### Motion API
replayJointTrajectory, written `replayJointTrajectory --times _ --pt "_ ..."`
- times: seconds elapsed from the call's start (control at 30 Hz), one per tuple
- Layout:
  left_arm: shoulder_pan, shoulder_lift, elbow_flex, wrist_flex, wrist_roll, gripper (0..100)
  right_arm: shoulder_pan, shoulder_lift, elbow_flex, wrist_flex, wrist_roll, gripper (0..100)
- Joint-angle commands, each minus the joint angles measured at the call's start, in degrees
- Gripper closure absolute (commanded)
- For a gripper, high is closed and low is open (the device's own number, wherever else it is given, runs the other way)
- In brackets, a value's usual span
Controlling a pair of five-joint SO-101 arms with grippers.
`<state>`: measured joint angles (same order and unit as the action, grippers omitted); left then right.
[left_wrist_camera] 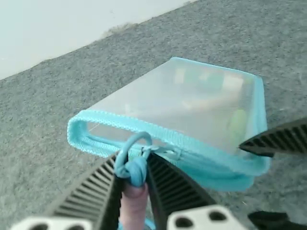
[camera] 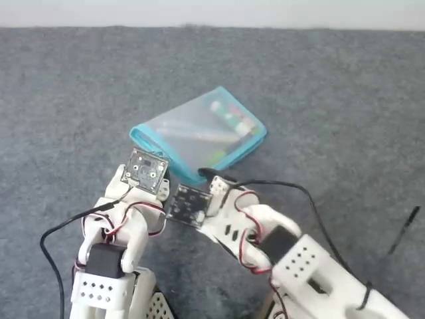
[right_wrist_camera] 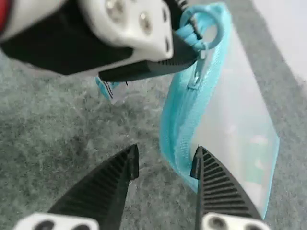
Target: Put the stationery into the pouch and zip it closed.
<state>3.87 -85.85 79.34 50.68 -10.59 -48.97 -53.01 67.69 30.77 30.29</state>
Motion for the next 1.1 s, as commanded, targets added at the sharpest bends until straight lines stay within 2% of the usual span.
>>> replayJointTrajectory --times 0.0,0.4,0.57,0.63,0.73,0.77,0.9,1.07 --pt "0.00 1.05 -3.38 0.18 -0.26 99 1.54 4.09 -6.07 -2.51 1.05 81.0" --pt "-1.05 1.05 -4.09 0.97 -0.35 99 5.76 16.40 -11.34 -9.80 0.79 81.2" --pt "0.88 0.79 -6.29 5.54 -1.58 99 8.31 18.15 -12.48 -12.62 0.70 81.3" --pt "2.20 0.79 -6.20 5.80 -1.58 99 7.87 19.30 -13.27 -13.76 1.05 85.2" --pt "2.55 0.97 -6.02 5.80 -1.58 99 7.08 20.18 -15.03 -14.99 2.46 99.0" --pt "2.29 0.97 -6.02 5.80 -1.58 99 6.99 20.26 -15.38 -14.99 3.60 99.5" --pt "2.11 0.97 -6.02 5.71 -1.58 99 5.93 18.15 -15.65 -9.45 2.90 99.1" --pt "-1.41 0.79 -6.11 4.75 -1.49 99 6.81 8.66 -14.68 5.58 1.41 99.1"
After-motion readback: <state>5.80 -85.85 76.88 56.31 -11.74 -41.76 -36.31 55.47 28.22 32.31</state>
